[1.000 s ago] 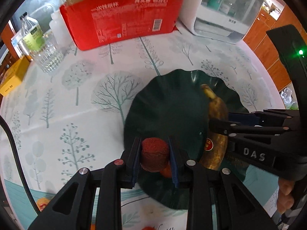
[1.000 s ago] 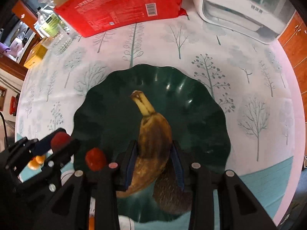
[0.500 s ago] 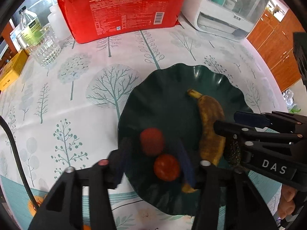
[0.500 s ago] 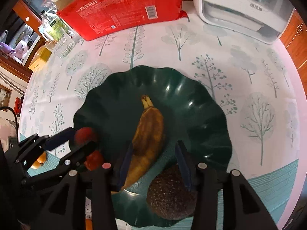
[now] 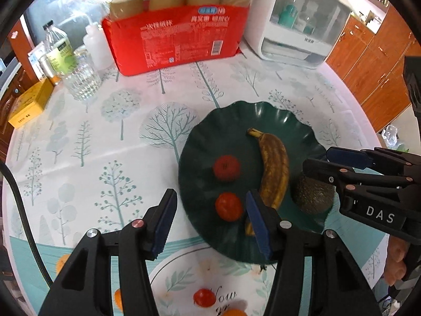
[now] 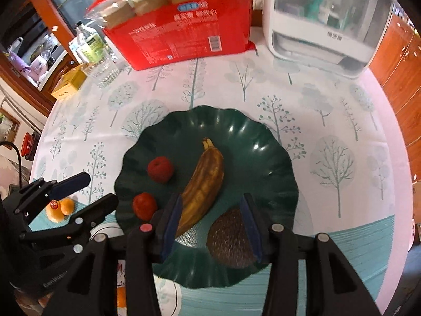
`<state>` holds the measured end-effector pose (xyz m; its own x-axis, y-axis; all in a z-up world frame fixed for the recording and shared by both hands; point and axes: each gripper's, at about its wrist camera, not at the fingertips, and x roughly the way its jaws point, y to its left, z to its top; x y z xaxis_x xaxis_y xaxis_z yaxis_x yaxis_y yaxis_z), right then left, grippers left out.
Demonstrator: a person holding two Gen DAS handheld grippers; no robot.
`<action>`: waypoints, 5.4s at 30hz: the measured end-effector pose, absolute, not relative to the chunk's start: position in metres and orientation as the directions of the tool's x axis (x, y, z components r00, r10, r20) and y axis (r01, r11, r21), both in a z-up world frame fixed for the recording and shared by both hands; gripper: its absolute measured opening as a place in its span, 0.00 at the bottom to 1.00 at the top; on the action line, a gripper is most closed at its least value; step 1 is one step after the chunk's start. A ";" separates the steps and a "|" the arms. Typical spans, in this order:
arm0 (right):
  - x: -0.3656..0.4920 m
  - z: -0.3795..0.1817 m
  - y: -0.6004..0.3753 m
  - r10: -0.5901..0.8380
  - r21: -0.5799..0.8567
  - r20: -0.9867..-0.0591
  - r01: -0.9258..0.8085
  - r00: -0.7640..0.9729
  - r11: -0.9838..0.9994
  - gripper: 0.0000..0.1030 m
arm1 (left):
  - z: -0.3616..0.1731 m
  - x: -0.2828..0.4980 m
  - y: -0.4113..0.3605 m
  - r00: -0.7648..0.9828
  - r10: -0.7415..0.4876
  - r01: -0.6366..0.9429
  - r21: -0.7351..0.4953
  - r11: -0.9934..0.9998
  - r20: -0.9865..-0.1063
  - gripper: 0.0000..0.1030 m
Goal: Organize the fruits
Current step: 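Move both tools back toward the remaining fruit on the placemat, then grasp the orange with the right gripper while the left gripper grasps a cherry tomato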
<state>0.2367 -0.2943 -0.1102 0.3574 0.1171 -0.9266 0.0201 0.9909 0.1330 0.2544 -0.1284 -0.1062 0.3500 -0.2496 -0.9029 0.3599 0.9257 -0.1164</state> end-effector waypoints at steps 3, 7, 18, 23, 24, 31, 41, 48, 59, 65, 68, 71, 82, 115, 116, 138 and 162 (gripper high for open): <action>0.226 -0.098 -0.288 0.123 0.137 -0.919 0.012 0.375 0.990 0.45 | -0.093 0.245 -0.119 0.369 -0.255 0.355 -0.118 0.927 -0.894 0.55; 0.210 -0.086 -0.276 0.136 0.148 -0.910 0.000 0.392 0.989 0.45 | -0.076 0.229 -0.102 0.394 -0.257 0.351 -0.115 0.929 -0.883 0.56; 0.160 -0.052 -0.245 0.155 0.162 -0.883 -0.022 0.443 0.986 0.45 | -0.035 0.180 -0.051 0.458 -0.259 0.326 -0.110 0.939 -0.850 0.57; 0.136 -0.036 -0.229 0.162 0.158 -0.867 -0.048 0.471 0.986 0.45 | -0.019 0.157 -0.028 0.488 -0.257 0.306 -0.112 0.945 -0.834 0.59; 0.132 -0.034 -0.226 0.163 0.157 -0.865 -0.053 0.474 0.986 0.45 | -0.015 0.151 -0.022 0.496 -0.257 0.302 -0.112 0.947 -0.829 0.60; 0.105 -0.025 -0.205 0.188 0.169 -0.848 -0.082 0.495 0.982 0.45 | -0.004 0.123 0.001 0.541 -0.236 0.273 -0.096 0.957 -0.808 0.61; 0.075 -0.028 -0.182 0.181 0.133 -0.834 -0.129 0.522 0.983 0.45 | -0.016 0.085 0.021 0.566 -0.221 0.219 -0.114 0.969 -0.794 0.61; 0.058 -0.056 -0.175 0.184 0.127 -0.840 -0.145 0.510 0.981 0.45 | -0.052 0.062 0.025 0.550 -0.212 0.168 -0.141 0.976 -0.808 0.61; 0.052 -0.114 -0.166 0.205 0.147 -0.878 -0.164 0.433 0.975 0.45 | -0.131 0.052 0.027 0.456 -0.196 0.083 -0.178 0.981 -0.868 0.61; 0.052 -0.139 -0.157 0.201 0.129 -0.896 -0.201 0.395 0.971 0.45 | -0.160 0.054 0.030 0.415 -0.197 0.033 -0.202 0.979 -0.888 0.61; 0.055 -0.149 -0.155 0.211 0.137 -0.902 -0.212 0.378 0.968 0.45 | -0.169 0.055 0.031 0.403 -0.201 0.014 -0.213 0.977 -0.893 0.61; 0.059 -0.155 -0.154 0.218 0.145 -0.904 -0.216 0.367 0.966 0.45 | -0.176 0.058 0.030 0.387 -0.206 -0.005 -0.225 0.974 -0.899 0.60; 0.073 -0.175 -0.150 0.234 0.155 -0.917 -0.252 0.323 0.955 0.45 | -0.194 0.066 0.015 0.348 -0.222 -0.007 -0.240 0.971 -0.911 0.50; 0.073 -0.160 -0.137 0.266 0.167 -0.900 -0.290 0.346 0.942 0.38 | -0.160 0.060 0.012 0.391 -0.241 0.069 -0.232 0.970 -0.889 0.25; 0.072 -0.155 -0.138 0.265 0.165 -0.896 -0.285 0.356 0.944 0.38 | -0.155 0.060 0.011 0.397 -0.242 0.081 -0.228 0.970 -0.885 0.25; 0.059 -0.002 -0.197 0.114 0.097 -0.802 -0.061 0.586 0.993 0.38 | -0.009 0.082 -0.035 0.521 -0.366 0.382 -0.173 0.908 -0.771 0.25; 0.213 -0.018 -0.315 0.114 0.086 -0.848 -0.078 0.517 0.993 0.38 | -0.046 0.184 -0.148 0.492 -0.317 0.242 -0.222 0.944 -0.811 0.25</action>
